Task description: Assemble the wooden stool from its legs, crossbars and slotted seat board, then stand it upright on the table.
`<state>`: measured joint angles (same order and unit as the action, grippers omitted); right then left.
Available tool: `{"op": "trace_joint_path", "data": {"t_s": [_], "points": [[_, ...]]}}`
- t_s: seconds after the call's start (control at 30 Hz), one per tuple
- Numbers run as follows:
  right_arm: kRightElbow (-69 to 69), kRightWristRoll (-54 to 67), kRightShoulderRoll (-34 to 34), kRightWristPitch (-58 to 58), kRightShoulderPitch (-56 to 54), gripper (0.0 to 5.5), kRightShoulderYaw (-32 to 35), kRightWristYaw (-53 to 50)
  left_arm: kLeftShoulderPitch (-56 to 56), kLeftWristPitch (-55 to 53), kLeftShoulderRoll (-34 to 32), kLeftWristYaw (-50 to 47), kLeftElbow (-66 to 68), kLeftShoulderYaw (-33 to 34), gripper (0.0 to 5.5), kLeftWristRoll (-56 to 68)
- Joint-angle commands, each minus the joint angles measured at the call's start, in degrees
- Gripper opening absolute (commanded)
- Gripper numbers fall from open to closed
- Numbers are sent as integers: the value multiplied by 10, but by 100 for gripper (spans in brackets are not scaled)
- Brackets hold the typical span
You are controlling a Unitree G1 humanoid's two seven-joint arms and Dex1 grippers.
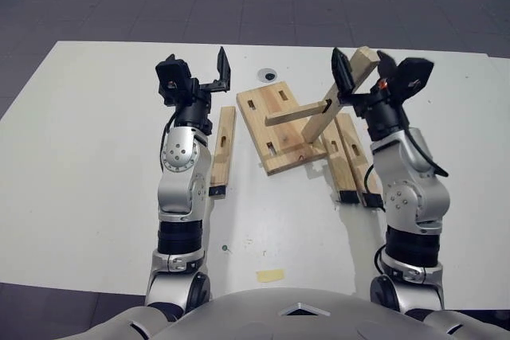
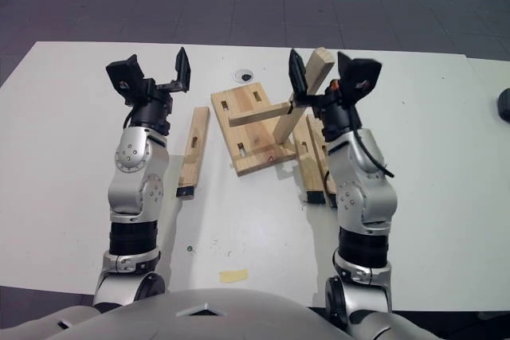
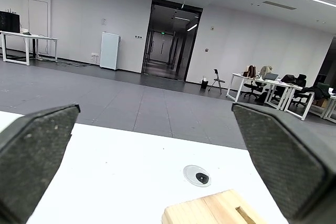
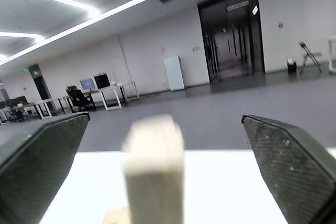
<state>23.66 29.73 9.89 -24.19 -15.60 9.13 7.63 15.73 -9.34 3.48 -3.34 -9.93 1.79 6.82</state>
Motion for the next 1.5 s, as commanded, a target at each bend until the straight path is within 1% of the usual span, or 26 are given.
{"op": "trace_joint_path", "data": {"t_s": [0.03,0.1,0.17,0.23,0.3,0.47,0.57,0.7,0.93,1.0,1.03,1.13,1.17,1.2,1.23,1.27,1.3,1.33,1.5], "points": [[8,72,34,-25,-88,538,89,-31,-13,-48,-24,-7,-14,19,540,-8],[-31,98,58,-27,-115,538,148,-50,-22,-86,-42,-4,-26,35,540,-1],[-54,77,101,-39,-105,538,165,-44,-25,-107,-53,-4,-41,55,540,9],[-74,35,161,-76,-61,538,152,-22,-22,-120,-57,-11,-54,71,540,14],[-75,28,196,-120,1,538,144,7,-23,-130,-57,-18,-71,80,540,14],[-40,37,210,-199,118,538,97,57,-19,-152,-64,-32,-108,100,540,16],[-20,49,214,-235,163,538,69,89,-29,-163,-58,-44,-135,108,540,16],[-29,31,238,-264,190,538,38,119,-48,-167,-40,-55,-149,95,540,11],[-75,-22,289,-281,177,538,-2,150,-67,-162,-20,-73,-164,83,540,4],[-80,-43,306,-278,178,510,-28,165,-72,-159,-16,-77,-166,83,540,2],[-81,-50,312,-280,177,487,-37,171,-74,-158,-15,-79,-165,83,540,2],[-84,-65,320,-277,165,439,-65,188,-73,-155,-10,-81,-162,81,540,0],[-77,-63,319,-277,163,416,-68,195,-71,-154,-9,-80,-160,79,540,0],[-70,-59,319,-283,160,408,-70,201,-69,-154,-8,-80,-158,78,540,-1],[-65,-58,322,-288,159,388,-74,206,-67,-155,-7,-80,-157,76,540,-1],[-66,-60,323,-291,159,378,-77,208,-66,-155,-6,-80,-156,74,540,-1],[-69,-63,324,-298,160,394,-80,209,-65,-154,-5,-80,-155,72,540,-2],[-74,-69,326,-303,161,386,-83,208,-64,-153,-4,-79,-152,70,540,-3],[-77,-86,324,-301,153,312,-92,208,-66,-149,0,-80,-145,66,540,-7]]}}
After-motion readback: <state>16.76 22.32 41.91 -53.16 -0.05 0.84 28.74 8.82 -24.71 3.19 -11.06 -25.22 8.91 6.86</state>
